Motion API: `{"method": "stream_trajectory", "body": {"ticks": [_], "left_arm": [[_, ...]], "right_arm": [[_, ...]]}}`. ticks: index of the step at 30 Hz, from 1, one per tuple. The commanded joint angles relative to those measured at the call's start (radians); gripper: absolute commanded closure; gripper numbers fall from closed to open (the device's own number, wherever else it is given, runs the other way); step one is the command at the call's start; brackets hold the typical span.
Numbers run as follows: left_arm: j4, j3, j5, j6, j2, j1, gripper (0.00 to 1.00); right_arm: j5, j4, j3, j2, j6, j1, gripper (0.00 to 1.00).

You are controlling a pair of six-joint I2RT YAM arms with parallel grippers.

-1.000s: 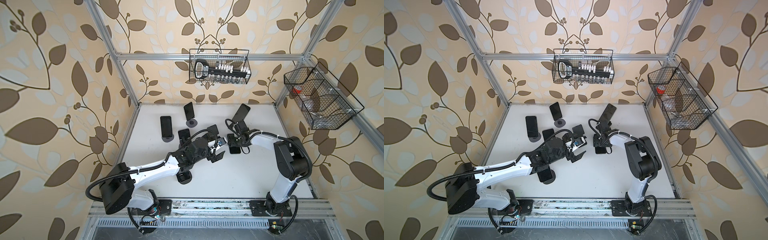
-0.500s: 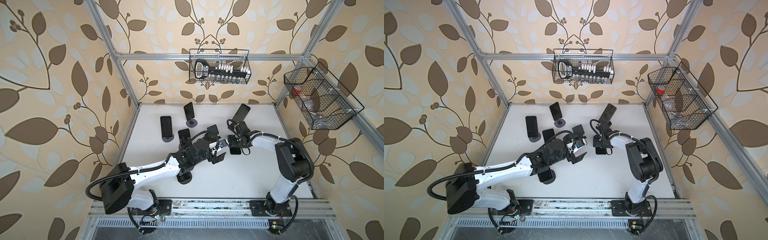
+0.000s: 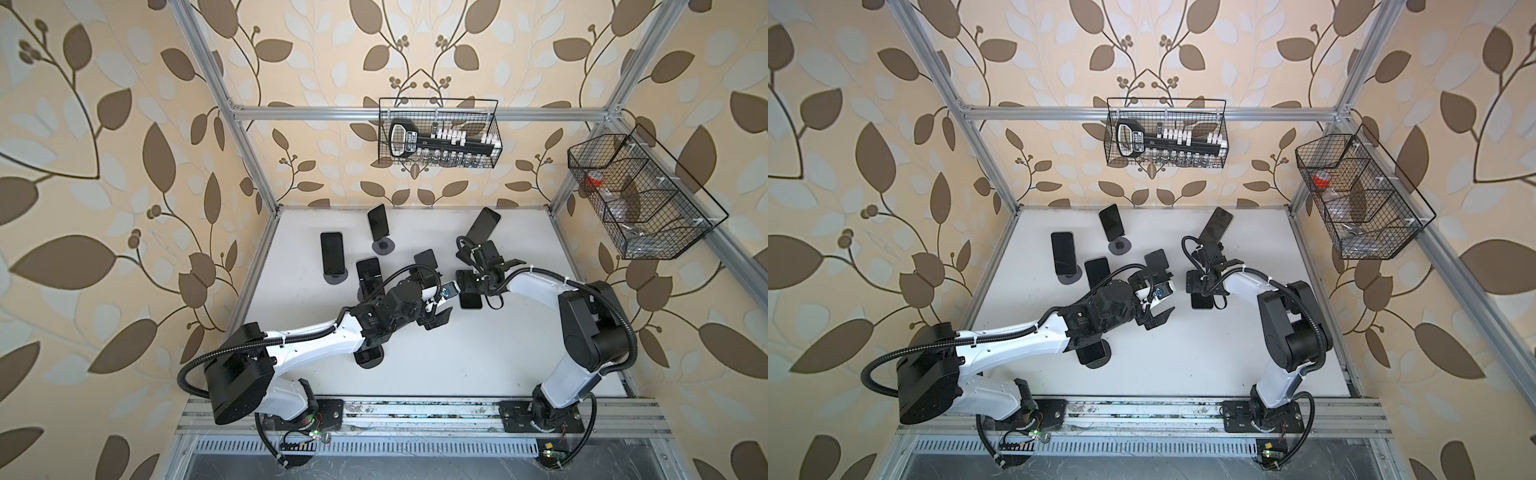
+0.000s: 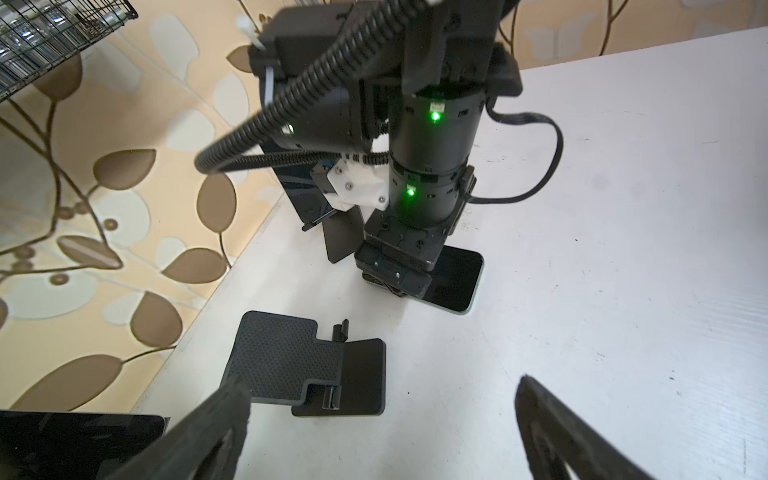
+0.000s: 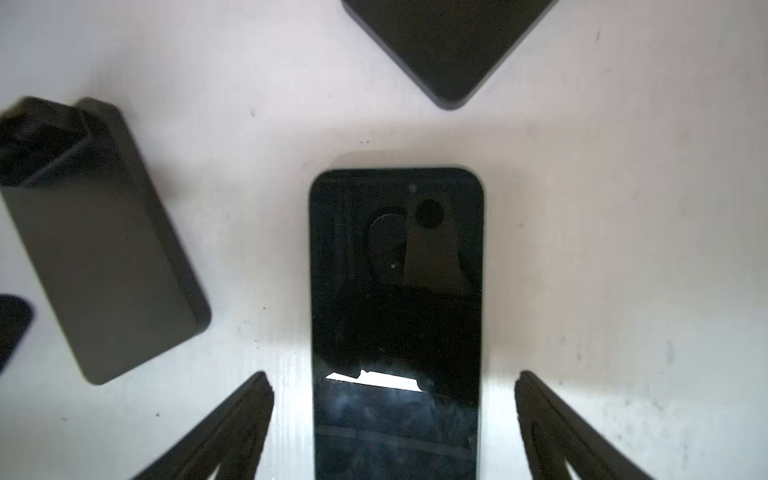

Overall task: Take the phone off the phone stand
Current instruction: 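Open the right gripper to release the phone while the left gripper lifts off its stand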

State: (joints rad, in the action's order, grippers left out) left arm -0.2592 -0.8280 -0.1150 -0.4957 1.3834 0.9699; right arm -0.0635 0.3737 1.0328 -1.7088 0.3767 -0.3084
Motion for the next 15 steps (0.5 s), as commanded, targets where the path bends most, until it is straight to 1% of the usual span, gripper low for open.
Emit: {"method": "stream_trajectory", "body": {"ticks": [1, 7, 10, 15], "left_arm": [[-0.052, -0.005, -0.025, -0.006, 0.003, 0.010, 0.01], [-0.046, -0.024, -0.031, 0.023, 0.004, -0.005, 0.01], [-0.040, -0.027, 0.006, 0.068, -0.037, -0.050, 0.01], [-0.021, -0.050, 0.009, 0.139, -0.065, -0.152, 0.01]], "right_arm": [[0.003, 0.014, 0.032, 0.055, -0.007, -0.006, 0.08], [-0.011, -0.023, 0.005, 0.163, -0.019, -0.012, 0.09], [-0.023, -0.052, 0.006, 0.211, -0.047, -0.019, 0.10], [-0.040, -0.100, 0.067, 0.232, -0.064, -0.021, 0.12]]}}
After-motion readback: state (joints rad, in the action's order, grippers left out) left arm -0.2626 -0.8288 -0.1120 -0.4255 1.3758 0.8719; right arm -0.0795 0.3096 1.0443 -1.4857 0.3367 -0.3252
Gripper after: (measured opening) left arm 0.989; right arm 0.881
